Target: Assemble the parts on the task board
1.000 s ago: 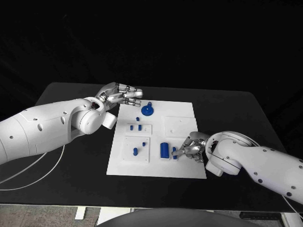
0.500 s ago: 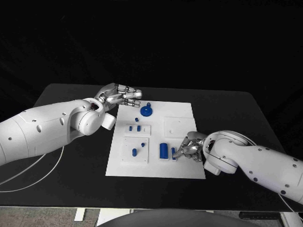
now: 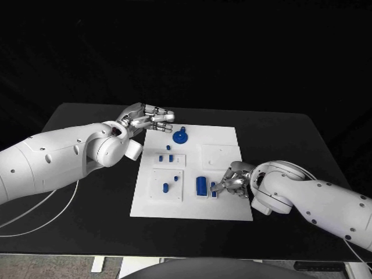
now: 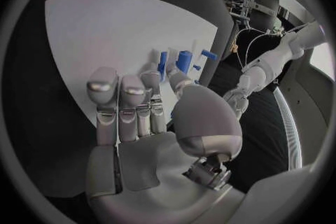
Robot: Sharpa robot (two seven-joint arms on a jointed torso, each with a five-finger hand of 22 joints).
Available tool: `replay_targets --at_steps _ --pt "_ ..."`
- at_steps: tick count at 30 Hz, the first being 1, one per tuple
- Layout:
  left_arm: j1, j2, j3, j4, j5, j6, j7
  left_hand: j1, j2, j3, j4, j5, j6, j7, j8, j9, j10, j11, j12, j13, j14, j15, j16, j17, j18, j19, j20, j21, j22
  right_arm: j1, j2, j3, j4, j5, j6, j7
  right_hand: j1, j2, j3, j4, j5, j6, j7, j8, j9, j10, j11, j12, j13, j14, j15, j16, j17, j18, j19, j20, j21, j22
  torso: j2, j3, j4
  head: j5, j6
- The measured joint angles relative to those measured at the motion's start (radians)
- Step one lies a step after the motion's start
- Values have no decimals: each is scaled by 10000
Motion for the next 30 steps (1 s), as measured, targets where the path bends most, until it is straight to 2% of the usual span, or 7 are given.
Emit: replay_targets --at_steps 4,8,13,16,20,27,30 --pt "0 2 0 -28 0 -46 36 0 0 0 0 0 1 -1 0 0 0 0 0 0 0 0 0 12 0 0 0 45 0 -16 -172 40 27 142 -18 159 -127 -94 -1076 976 46 -439 77 90 -44 36 38 -49 -31 0 0 -127 -99 0 0 0 -98 0 -23 -12 -16 -5 25" --pt "0 30 -1 -101 11 -161 136 0 0 23 23 100 93 -18 0 0 0 0 0 0 0 0 0 15 0 0 0 45 0 -41 -321 265 -42 316 -67 386 183 692 -3563 1368 357 -808 197 16 73 -36 112 -86 -160 -19 19 -233 -230 0 0 0 -423 0 -54 -41 -19 -35 96" --pt "0 97 -4 -253 54 -405 292 0 0 23 23 177 132 -52 0 0 37 -37 0 0 0 0 0 14 0 0 0 45 0 57 -361 692 -455 747 -351 1158 183 691 -3708 1666 78 -972 258 16 81 -167 237 -531 -541 -65 63 -684 -551 -1 -33 36 -1286 0 -160 -105 -31 -67 261" --pt "0 186 -4 -387 128 -567 390 0 0 23 23 177 199 -54 0 0 73 -73 0 0 0 0 0 6 0 0 0 45 -7 287 -286 837 -1028 1330 -664 1955 478 987 -3767 1424 236 -1008 292 16 80 -498 254 -1269 -1288 -307 172 -2061 -1511 156 -104 175 -4237 -435 -251 -155 -45 -72 359" --pt "0 349 -4 -643 258 -737 496 0 0 23 23 177 198 -54 0 0 73 -73 0 0 -44 33 0 -11 0 -54 54 45 -20 590 -91 1019 -1975 2473 -1180 3162 834 1339 -3793 745 703 -1138 369 16 6 -672 388 -2572 -3759 -70 368 -4812 -3215 165 -41 366 -7311 -3377 -387 -221 -60 -61 500" --pt "0 651 -3 -1160 498 -917 604 -41 41 51 -5 215 198 -54 0 0 108 -37 0 0 -276 53 0 -63 0 -171 94 -6 -26 877 462 1297 -3554 4913 -1889 5401 1423 1583 -3340 93 1093 -2489 899 41 -104 -2885 1697 -6134 -9337 -2980 1942 -8868 -7630 312 -4121 2078 -7626 -8883 -537 -264 -76 -42 709" --pt "0 747 -2 -1349 598 -959 619 -41 41 79 -33 215 198 -54 0 0 45 -24 0 0 -460 100 0 -100 -1 -271 123 -71 -42 911 710 1485 -4093 5724 -2009 6258 1463 1622 -3372 -101 1163 -3223 876 41 -142 -3623 1795 -6369 -10011 -3860 2205 -8967 -10053 889 -4960 2883 -7604 -11321 -578 -259 -87 -24 804"
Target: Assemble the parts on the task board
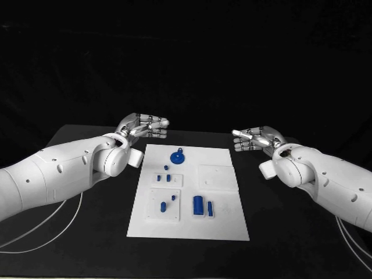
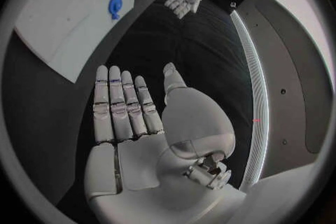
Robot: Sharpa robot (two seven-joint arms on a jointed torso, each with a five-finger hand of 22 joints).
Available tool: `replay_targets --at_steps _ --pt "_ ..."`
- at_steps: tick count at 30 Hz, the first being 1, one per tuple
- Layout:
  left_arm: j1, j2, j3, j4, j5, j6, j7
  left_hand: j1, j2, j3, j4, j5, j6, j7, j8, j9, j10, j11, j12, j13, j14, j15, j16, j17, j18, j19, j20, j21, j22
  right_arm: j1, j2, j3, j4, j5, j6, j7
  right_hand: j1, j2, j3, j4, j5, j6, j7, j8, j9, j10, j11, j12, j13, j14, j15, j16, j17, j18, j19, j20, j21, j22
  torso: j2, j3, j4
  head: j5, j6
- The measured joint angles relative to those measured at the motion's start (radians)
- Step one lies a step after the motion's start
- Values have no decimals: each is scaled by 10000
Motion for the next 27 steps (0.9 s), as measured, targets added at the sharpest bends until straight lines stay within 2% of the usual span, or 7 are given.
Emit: replay_targets --at_steps 6,8,13,16,18,23,27 --pt "-2 166 0 -282 166 -23 3 -1 1 3 -3 0 -6 -6 0 0 -104 -28 0 0 -101 20 0 -10 0 -40 37 -40 0 32 325 184 -652 959 -80 1218 0 0 -8 -144 0 -199 -101 0 -1 -222 -25 -37 -49 -311 30 -37 -234 907 -797 943 157 -1074 -48 33 -10 23 225" --pt "-2 162 -1 -283 167 -24 -1 -597 4 124 -4 -228 -1532 -299 -74 -86 -671 -228 -65 -80 -676 -212 -124 -118 0 -585 -142 -248 -125 34 321 177 -642 971 -88 1233 -530 -79 233 -131 -219 -1724 -254 -107 -110 -1176 -201 -157 -147 -874 -114 -159 -345 647 -2279 587 54 -1193 -51 35 -12 29 238" --pt "-67 87 50 -81 166 -94 -19 -2811 -195 454 143 -792 -5803 -954 -389 -363 -4838 -854 -348 -342 -4209 -812 -401 -407 -233 -5168 -700 -755 -458 95 211 -62 -416 1021 -179 1206 -2626 -499 847 58 -969 -5638 -774 -378 -363 -5722 -752 -427 -400 -5474 -673 -432 -604 -376 -6106 -591 -353 -1482 -71 81 7 -7 314" --pt "-211 11 136 295 193 -266 -12 -4535 -279 555 220 -996 -7359 -1190 -473 -467 -7191 -1077 -410 -434 -6863 -1035 -463 -512 -320 -7206 -904 -935 -581 203 79 -413 -1 1196 -371 1254 -5938 -662 1072 134 -1246 -7112 -974 -447 -452 -7536 -961 -485 -492 -7569 -886 -508 -695 -755 -7547 -1022 -496 -1588 -121 178 46 -74 463" --pt "-345 -70 224 659 243 -490 21 -6950 -326 594 207 -1089 -8086 -1300 -530 -510 -8308 -1183 -465 -479 -8143 -1137 -535 -559 -391 -8163 -997 -1009 -639 318 -31 -742 413 1421 -606 1357 -7769 -737 1171 171 -1370 -7784 -1064 -469 -500 -8364 -1055 -562 -533 -8530 -981 -560 -741 -830 -8198 -1221 -546 -1640 -179 287 97 -141 624" --pt "-747 -359 503 1791 451 -1383 202 -10488 -374 646 254 -1163 -9021 -1439 -559 -570 -9750 -1321 -512 -530 -9804 -1267 -579 -621 -388 -9392 -1121 -1077 -711 678 -392 -1769 1725 2321 -1497 1867 -10164 -829 1276 202 -1515 -8634 -1174 -521 -553 -9419 -1175 -579 -588 -9754 -1107 -611 -799 -1056 -9036 -1475 -622 -1700 -327 586 225 -302 1008" --pt "-1122 -595 724 2826 699 -2393 434 -11863 -396 689 249 -1223 -9371 -1498 -600 -583 -10294 -1376 -513 -548 -10426 -1317 -581 -638 -387 -9852 -1160 -1124 -734 976 -709 -2621 2891 3336 -2496 2503 -11097 -867 1304 230 -1550 -8961 -1224 -556 -569 -9823 -1225 -610 -605 -10233 -1149 -611 -815 -1115 -9332 -1600 -641 -1719 -400 727 292 -365 1157"
